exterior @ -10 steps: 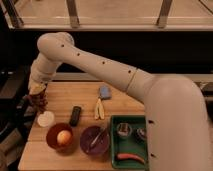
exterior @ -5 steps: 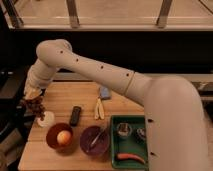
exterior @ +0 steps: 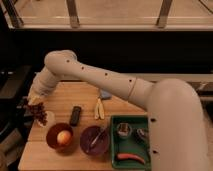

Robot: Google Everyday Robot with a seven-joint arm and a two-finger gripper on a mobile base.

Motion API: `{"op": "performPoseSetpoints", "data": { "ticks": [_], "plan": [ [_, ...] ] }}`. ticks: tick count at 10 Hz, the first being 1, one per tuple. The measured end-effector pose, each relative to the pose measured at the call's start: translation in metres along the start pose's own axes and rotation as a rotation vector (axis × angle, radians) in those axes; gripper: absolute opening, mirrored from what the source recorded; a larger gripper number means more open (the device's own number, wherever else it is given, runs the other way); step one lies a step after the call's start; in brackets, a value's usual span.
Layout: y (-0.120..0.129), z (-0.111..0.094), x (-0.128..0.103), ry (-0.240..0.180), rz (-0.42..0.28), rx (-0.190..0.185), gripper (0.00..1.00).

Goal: Place grapes in paper cup

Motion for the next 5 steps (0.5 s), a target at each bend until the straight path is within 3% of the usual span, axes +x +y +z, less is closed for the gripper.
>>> {"op": "performPoseSetpoints", "data": {
  "ticks": [5],
  "plan": [
    [0.01,0.013,0.036,-0.019,0.084,0.006,0.64]
  ]
}}
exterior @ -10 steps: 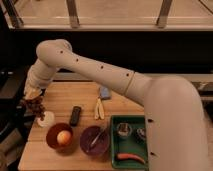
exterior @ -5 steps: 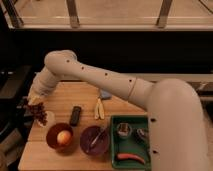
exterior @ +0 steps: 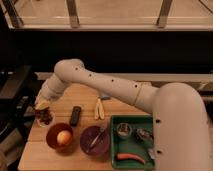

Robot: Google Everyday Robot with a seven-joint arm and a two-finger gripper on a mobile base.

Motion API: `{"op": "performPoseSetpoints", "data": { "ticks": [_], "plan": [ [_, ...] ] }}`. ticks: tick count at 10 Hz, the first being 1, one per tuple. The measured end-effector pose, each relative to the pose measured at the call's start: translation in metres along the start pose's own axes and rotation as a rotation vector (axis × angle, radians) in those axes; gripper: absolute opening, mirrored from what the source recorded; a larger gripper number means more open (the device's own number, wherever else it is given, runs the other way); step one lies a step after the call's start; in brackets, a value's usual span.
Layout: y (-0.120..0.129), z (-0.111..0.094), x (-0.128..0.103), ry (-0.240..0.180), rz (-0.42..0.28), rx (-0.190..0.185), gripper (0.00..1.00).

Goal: Place grapes in paper cup

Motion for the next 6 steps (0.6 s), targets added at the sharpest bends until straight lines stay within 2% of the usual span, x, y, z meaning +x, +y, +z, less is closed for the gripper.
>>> {"op": "performPoseSetpoints", "data": {
  "ticks": [1,2,6],
  "plan": [
    [0.0,0.0019,0.0077,-0.006,0.017,0.002,0.73],
    [-0.0002,0.0029,0.0119,-0.013,0.029,0.003,0.76],
    [-0.0006,0.0043,0.0131,-0.022,0.032,0.003,0.76]
  ]
}}
